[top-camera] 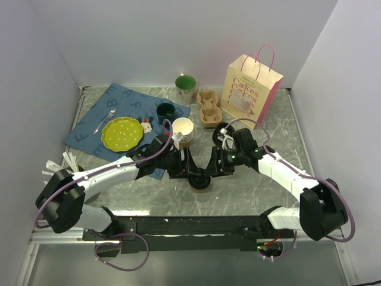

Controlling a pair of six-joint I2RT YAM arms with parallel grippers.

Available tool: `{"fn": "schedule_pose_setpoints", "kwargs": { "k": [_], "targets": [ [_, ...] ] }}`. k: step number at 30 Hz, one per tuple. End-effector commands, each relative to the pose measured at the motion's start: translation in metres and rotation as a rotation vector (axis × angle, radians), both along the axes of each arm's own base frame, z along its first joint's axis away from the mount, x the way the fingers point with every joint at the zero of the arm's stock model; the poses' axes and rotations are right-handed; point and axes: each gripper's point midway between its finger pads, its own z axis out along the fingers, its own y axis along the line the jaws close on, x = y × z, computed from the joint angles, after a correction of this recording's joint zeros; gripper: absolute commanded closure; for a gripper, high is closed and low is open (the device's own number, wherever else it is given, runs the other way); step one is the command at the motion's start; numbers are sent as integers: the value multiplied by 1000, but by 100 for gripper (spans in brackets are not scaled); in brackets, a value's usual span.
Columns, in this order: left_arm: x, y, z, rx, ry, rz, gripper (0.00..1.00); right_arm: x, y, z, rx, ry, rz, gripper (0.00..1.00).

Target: Pack the takeout coffee

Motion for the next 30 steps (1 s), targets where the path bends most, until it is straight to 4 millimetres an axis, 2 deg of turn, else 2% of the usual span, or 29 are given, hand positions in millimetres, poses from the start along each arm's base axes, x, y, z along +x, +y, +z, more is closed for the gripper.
{"fn": "schedule_pose_setpoints", "kwargs": {
  "k": [1, 8, 17, 26, 30],
  "targets": [
    [0, -3, 27, -24, -63, -33, 27, 9, 15, 15, 19, -67, 43, 36],
    [5, 17, 23, 64, -117, 5, 33, 9, 21, 8, -17, -58, 66, 35],
    [5, 29, 5, 124, -114, 34, 40, 12, 23, -5, -57, -35, 76, 37],
    [3, 33, -5, 135, -102, 46, 47, 6, 19, -20, -87, -13, 75, 44],
    [5, 35, 1, 134, -117, 50, 47, 5, 19, -24, -86, -4, 73, 45]
  ]
}}
